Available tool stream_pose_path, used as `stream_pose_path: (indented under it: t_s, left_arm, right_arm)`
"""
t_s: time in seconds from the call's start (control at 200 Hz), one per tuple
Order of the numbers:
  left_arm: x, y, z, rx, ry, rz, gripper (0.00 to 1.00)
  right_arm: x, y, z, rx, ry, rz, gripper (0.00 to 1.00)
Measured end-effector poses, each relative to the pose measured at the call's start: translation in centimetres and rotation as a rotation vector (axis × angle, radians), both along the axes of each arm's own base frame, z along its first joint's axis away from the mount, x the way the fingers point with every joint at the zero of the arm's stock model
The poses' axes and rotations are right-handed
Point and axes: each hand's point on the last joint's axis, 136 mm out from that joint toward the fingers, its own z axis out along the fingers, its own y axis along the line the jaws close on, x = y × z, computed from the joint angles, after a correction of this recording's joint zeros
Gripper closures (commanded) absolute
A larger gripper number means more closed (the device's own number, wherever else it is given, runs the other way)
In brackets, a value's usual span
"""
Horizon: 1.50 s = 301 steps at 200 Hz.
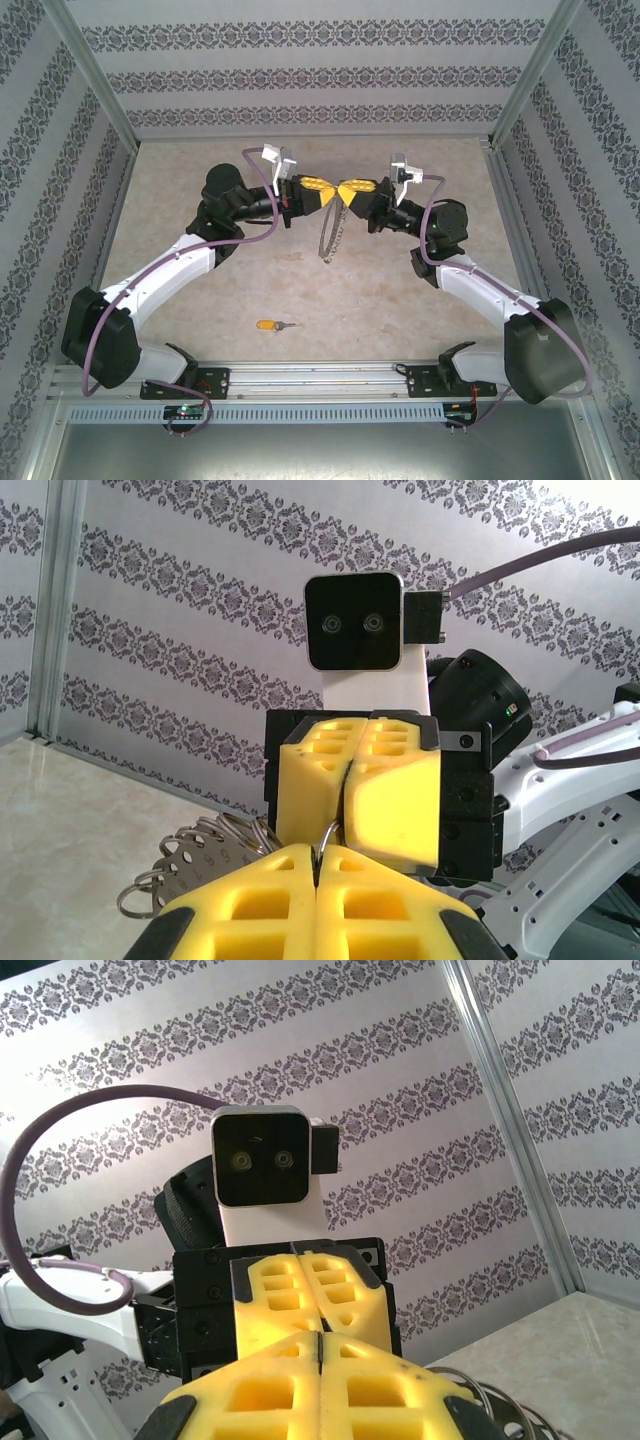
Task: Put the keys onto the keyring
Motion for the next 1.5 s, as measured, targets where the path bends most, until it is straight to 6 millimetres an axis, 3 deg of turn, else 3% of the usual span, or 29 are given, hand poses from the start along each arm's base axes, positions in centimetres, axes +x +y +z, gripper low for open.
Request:
stream_pose_path:
  t_s: [0.04,0.115,0.225,0.365,0.5,0.819,0.939,1.179,1.349,1.504]
  left_arm:
    - [0.0,0.0,-0.1,0.001,-0.001,0.003,1.0]
    - [0.1,0.1,-0.1,0.004,-0.013,0.012,1.0]
    - [-0.2,0.5,-0.5,0.028,-0.05,0.035,1.0]
    - [-0.7,1.3,-0.8,0.066,-0.146,0.089,1.0]
    - [-0.9,2.2,-0.9,0.102,-0.272,0.152,1.0]
    - [0.3,3.7,-2.7,0.199,-0.436,0.308,1.0]
    - [1.3,4.3,-3.5,0.225,-0.418,0.374,1.0]
    - [4.2,6.5,-5.4,0.306,-0.326,0.569,1.0]
    - [5.8,8.4,-6.3,0.337,-0.252,0.694,1.0]
    - [6.7,11.4,-7.4,0.342,-0.179,0.804,1.0]
  right_arm:
    - [0.0,0.0,-0.1,-0.001,0.002,0.0,1.0]
    - [0.3,-0.2,-0.1,0.002,0.014,-0.005,0.69]
    - [1.1,-1.5,0.1,0.023,0.034,-0.056,0.51]
    - [1.9,-4.2,-0.3,0.045,0.077,-0.159,0.47]
    - [1.7,-5.5,-1.7,0.038,0.129,-0.205,0.46]
    - [1.7,-5.7,-10.1,-0.051,0.366,-0.223,0.46]
    - [0.6,-3.7,-13.2,-0.113,0.441,-0.18,0.46]
    - [-4.3,2.6,-19.7,-0.328,0.543,-0.041,0.47]
    - [-7.2,5.0,-24.2,-0.488,0.584,-0.019,0.48]
    - [-9.4,6.4,-28.4,-0.633,0.635,-0.029,0.49]
